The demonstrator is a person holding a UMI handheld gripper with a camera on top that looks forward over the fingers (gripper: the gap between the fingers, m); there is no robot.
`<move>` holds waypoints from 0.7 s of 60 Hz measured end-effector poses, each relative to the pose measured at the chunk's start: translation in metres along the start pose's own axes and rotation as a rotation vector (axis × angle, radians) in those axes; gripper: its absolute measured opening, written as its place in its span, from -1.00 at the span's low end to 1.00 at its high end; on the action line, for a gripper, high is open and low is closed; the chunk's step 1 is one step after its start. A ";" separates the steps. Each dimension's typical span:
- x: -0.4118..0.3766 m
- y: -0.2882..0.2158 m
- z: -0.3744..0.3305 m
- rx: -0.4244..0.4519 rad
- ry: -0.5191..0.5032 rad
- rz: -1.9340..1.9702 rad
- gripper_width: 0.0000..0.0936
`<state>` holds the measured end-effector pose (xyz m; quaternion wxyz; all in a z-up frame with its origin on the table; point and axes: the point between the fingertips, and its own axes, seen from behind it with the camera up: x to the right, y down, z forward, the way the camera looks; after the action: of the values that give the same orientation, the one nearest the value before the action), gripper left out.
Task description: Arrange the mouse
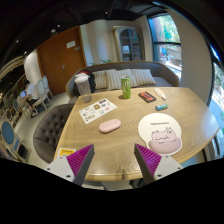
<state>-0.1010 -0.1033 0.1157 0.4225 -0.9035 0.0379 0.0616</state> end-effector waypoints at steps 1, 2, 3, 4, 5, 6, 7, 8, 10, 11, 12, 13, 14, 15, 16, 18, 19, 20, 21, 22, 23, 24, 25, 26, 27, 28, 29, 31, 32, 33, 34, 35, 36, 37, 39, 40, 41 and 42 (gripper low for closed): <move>0.001 0.000 0.000 0.002 0.002 -0.002 0.82; 0.001 -0.001 0.001 0.006 0.005 -0.004 0.81; 0.002 -0.002 0.001 0.010 0.009 -0.008 0.80; 0.003 -0.002 0.002 0.012 0.012 -0.012 0.80; 0.003 -0.003 0.003 0.014 0.014 -0.017 0.80; 0.003 -0.001 0.007 0.014 0.012 -0.019 0.80; 0.002 -0.001 0.008 0.016 0.010 -0.022 0.80; 0.001 -0.001 0.010 0.017 0.007 -0.023 0.80; -0.004 -0.002 0.014 0.019 -0.006 -0.025 0.80; -0.006 -0.002 0.017 0.020 -0.013 -0.027 0.80; -0.010 0.000 0.016 0.026 -0.016 -0.030 0.80; -0.010 -0.002 0.021 0.026 -0.025 -0.032 0.80; -0.011 -0.002 0.025 0.027 -0.031 -0.035 0.79; -0.013 -0.002 0.029 0.028 -0.037 -0.038 0.80; -0.016 -0.002 0.033 0.028 -0.042 -0.043 0.80; -0.021 0.000 0.043 0.025 -0.056 -0.053 0.80; -0.024 0.002 0.049 0.022 -0.062 -0.058 0.80; -0.031 0.003 0.054 0.020 -0.063 -0.061 0.79; -0.031 0.005 0.059 0.019 -0.071 -0.064 0.80; -0.034 0.006 0.065 0.016 -0.077 -0.066 0.80; -0.037 0.007 0.071 0.014 -0.083 -0.068 0.80; -0.040 0.008 0.078 0.013 -0.090 -0.069 0.80; -0.043 0.009 0.084 0.012 -0.095 -0.070 0.80; -0.046 0.009 0.091 0.010 -0.099 -0.070 0.79; -0.048 0.010 0.097 0.008 -0.102 -0.070 0.79; -0.050 0.012 0.104 0.004 -0.105 -0.071 0.80; -0.054 0.013 0.112 -0.004 -0.104 -0.074 0.80; -0.056 0.017 0.123 -0.013 -0.106 -0.083 0.80; -0.058 0.018 0.129 -0.016 -0.107 -0.093 0.80; -0.058 0.020 0.136 -0.018 -0.107 -0.104 0.79; -0.057 0.021 0.142 -0.022 -0.101 -0.116 0.80; -0.054 0.023 0.148 -0.029 -0.090 -0.128 0.80; -0.052 0.025 0.154 -0.036 -0.078 -0.135 0.81; -0.050 0.026 0.159 -0.042 -0.070 -0.140 0.82; -0.048 0.026 0.169 -0.042 -0.066 -0.142 0.79; -0.048 0.026 0.173 -0.040 -0.067 -0.141 0.80; -0.048 0.026 0.178 -0.040 -0.067 -0.139 0.79; -0.047 0.026 0.181 -0.043 -0.065 -0.137 0.79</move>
<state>-0.1652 0.0200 -0.0128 0.4072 -0.9104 -0.0392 0.0626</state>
